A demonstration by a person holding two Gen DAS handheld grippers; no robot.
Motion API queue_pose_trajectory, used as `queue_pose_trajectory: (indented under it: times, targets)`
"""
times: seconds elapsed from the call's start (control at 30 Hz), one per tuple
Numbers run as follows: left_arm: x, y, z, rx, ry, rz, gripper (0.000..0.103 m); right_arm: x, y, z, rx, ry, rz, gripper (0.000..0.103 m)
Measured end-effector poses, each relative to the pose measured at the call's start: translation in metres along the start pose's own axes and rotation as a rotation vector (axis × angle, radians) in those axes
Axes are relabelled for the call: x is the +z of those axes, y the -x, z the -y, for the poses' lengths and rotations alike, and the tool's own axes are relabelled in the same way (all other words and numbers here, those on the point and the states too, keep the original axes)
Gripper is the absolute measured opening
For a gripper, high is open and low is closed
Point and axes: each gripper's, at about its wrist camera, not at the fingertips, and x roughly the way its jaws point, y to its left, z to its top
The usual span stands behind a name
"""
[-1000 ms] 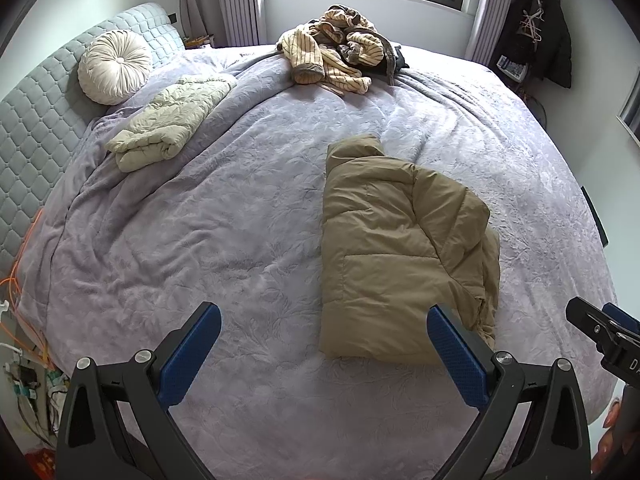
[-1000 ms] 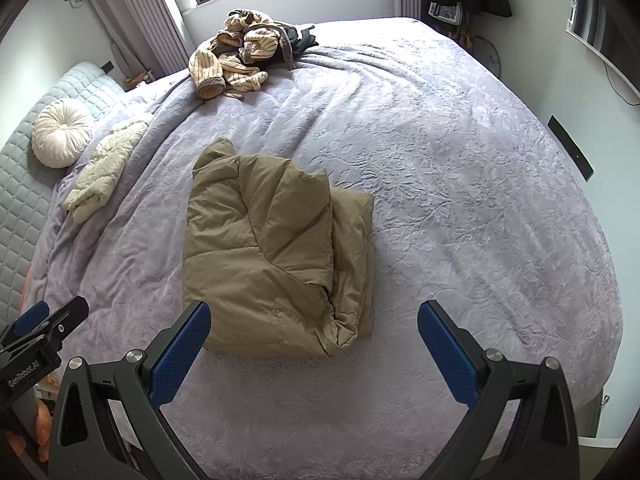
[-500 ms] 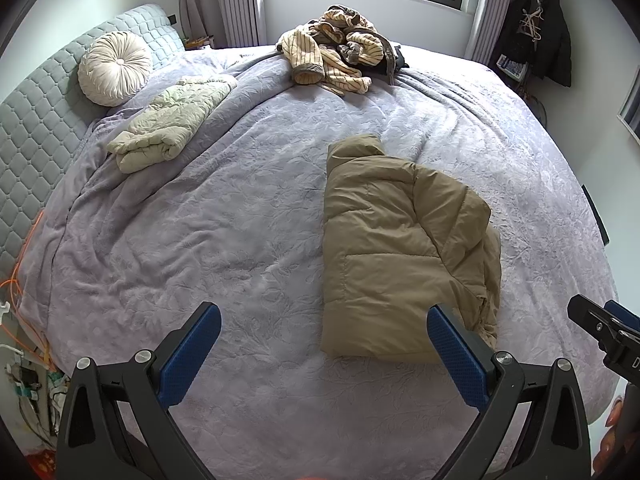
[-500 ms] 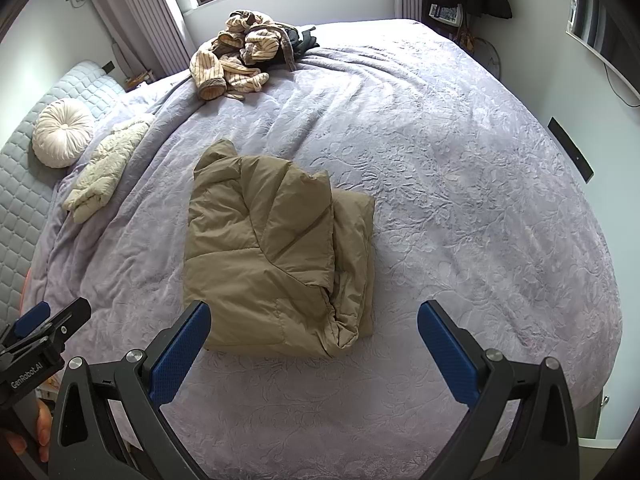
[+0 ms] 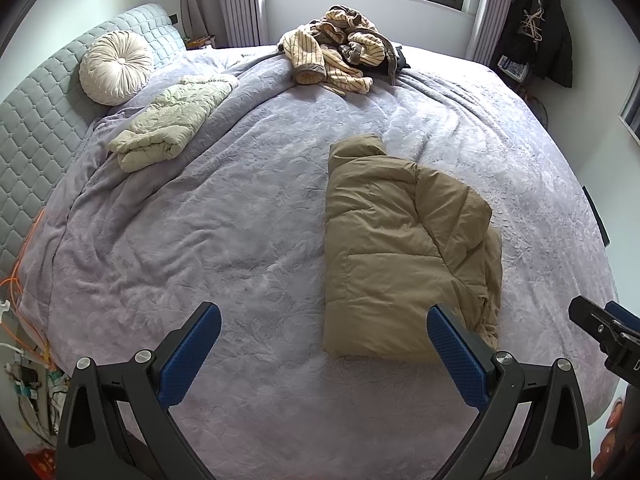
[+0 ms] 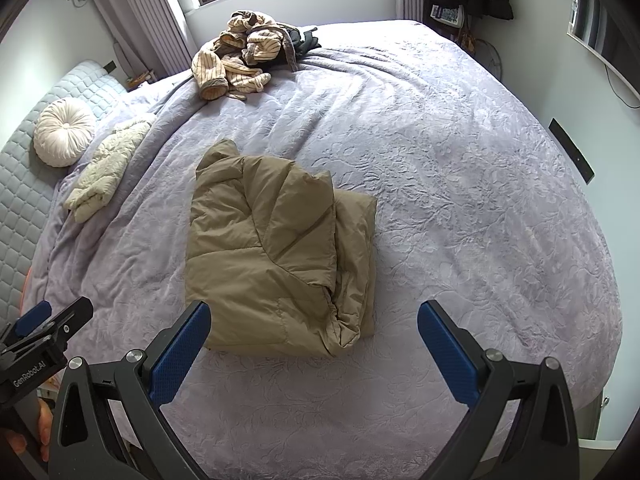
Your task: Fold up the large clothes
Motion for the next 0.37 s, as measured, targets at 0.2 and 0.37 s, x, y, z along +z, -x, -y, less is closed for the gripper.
queue_pose_trajectory:
  times: [0.2, 0.37]
  targets:
    - [0.0022, -0.0006, 0.0015, -0.001, -0.005, -0.001, 0.103, -0.0009, 0.0002, -0.0001, -0.001, -0.002, -0.001, 0.103]
    - [0.0017, -0.0021, 0.0037, -0.003, -0.008, -0.007, 0.103, -0.0007, 0.0004, -0.0003, -0.001, -0.001, -0.001, 0.103]
